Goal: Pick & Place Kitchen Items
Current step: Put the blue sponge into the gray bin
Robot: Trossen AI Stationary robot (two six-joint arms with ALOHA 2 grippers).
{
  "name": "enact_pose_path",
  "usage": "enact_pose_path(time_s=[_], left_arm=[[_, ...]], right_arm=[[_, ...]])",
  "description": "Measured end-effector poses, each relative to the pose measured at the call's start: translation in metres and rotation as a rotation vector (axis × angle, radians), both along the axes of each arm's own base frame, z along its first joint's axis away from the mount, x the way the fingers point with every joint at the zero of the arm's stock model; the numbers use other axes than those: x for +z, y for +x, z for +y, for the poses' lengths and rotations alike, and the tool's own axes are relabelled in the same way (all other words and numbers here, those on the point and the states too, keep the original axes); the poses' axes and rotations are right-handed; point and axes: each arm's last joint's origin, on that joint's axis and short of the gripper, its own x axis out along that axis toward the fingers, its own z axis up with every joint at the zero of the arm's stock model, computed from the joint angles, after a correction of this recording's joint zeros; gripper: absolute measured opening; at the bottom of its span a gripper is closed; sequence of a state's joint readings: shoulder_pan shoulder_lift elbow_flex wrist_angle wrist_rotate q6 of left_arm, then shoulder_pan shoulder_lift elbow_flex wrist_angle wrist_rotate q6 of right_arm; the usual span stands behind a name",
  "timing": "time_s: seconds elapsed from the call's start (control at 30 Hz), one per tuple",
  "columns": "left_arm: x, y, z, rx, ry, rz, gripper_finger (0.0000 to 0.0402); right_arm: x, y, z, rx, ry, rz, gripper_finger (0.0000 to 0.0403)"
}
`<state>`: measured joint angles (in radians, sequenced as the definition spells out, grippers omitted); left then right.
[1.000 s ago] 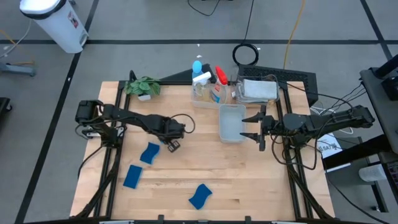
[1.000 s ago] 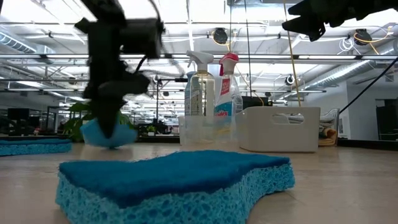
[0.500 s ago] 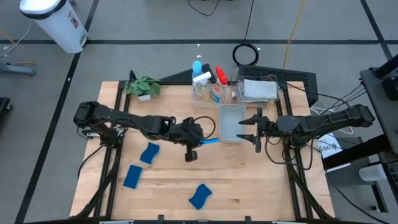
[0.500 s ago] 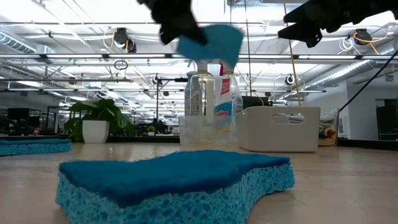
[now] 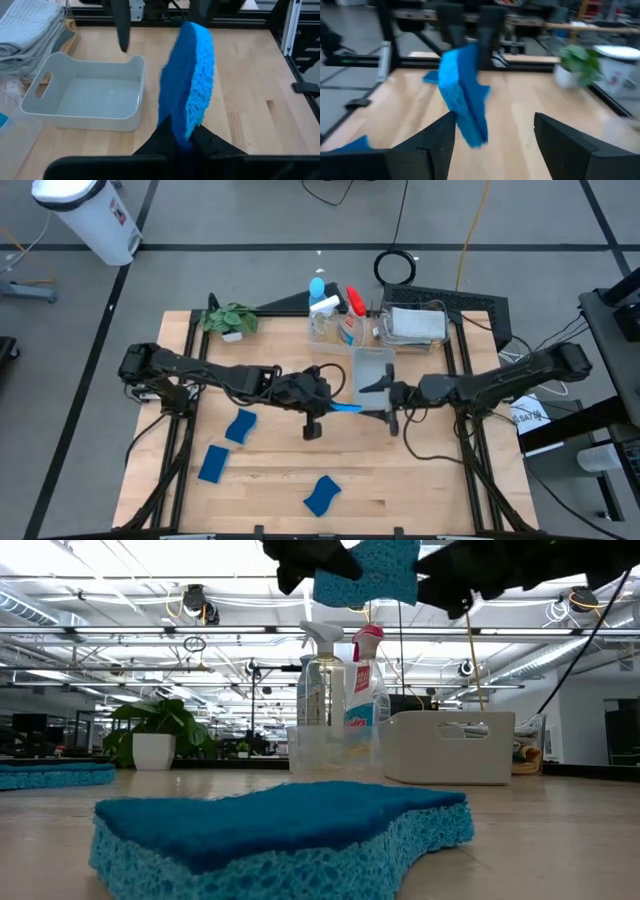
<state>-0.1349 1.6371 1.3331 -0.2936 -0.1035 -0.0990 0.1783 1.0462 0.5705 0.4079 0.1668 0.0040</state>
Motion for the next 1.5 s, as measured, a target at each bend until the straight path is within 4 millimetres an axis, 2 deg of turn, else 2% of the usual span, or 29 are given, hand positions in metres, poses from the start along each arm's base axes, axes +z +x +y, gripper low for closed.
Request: enact_pose_path(time_s=[0.27, 0.43, 0.57, 0.83, 0.93, 1.0, 1.17, 1.27, 1.4, 1.5], left_arm=[[0.000, 0.000, 0.000, 0.000, 0.000, 0.001, 0.0026], [0.000, 0.000, 0.001, 0.002, 0.000, 0.002, 0.0013], [0.000, 0.000, 0.001, 0.003, 0.000, 0.002, 0.0014], [0.001, 0.001, 0.001, 0.042, -0.021, -0.013, 0.0054], [0.001, 0.000, 0.002, 0.094, -0.048, -0.010, 0.0077], [0.000, -0.001, 0.003, 0.105, -0.047, 0.006, 0.0102], [-0.007, -0.006, 0.010, 0.190, 0.046, 0.087, 0.0179], [-0.012, -0.010, 0.016, 0.224, 0.100, 0.139, 0.0217], [-0.018, -0.011, 0.022, 0.284, 0.056, 0.148, 0.0248], [-0.019, -0.010, 0.027, 0.312, 0.035, 0.136, 0.0259]], right_arm=[[-0.012, 0.025, 0.005, 0.039, -0.033, -0.092, 0.0238], [-0.014, 0.029, 0.006, 0.044, -0.052, -0.108, 0.0226], [-0.013, 0.028, 0.006, 0.043, -0.049, -0.110, 0.0185], [-0.013, 0.026, 0.005, 0.043, -0.049, -0.097, 0.0069], [-0.012, 0.023, 0.005, 0.043, -0.059, -0.070, 0.0020], [-0.010, 0.018, 0.004, 0.037, -0.072, -0.046, 0.0007], [-0.001, -0.007, -0.005, -0.126, -0.092, 0.054, 0.0009], [-0.003, -0.024, -0.013, -0.285, -0.092, 0.153, 0.0003], [-0.012, -0.037, -0.021, -0.506, -0.125, 0.268, 0.0003], [-0.021, -0.039, -0.029, -0.583, -0.162, 0.348, 0.0002]])
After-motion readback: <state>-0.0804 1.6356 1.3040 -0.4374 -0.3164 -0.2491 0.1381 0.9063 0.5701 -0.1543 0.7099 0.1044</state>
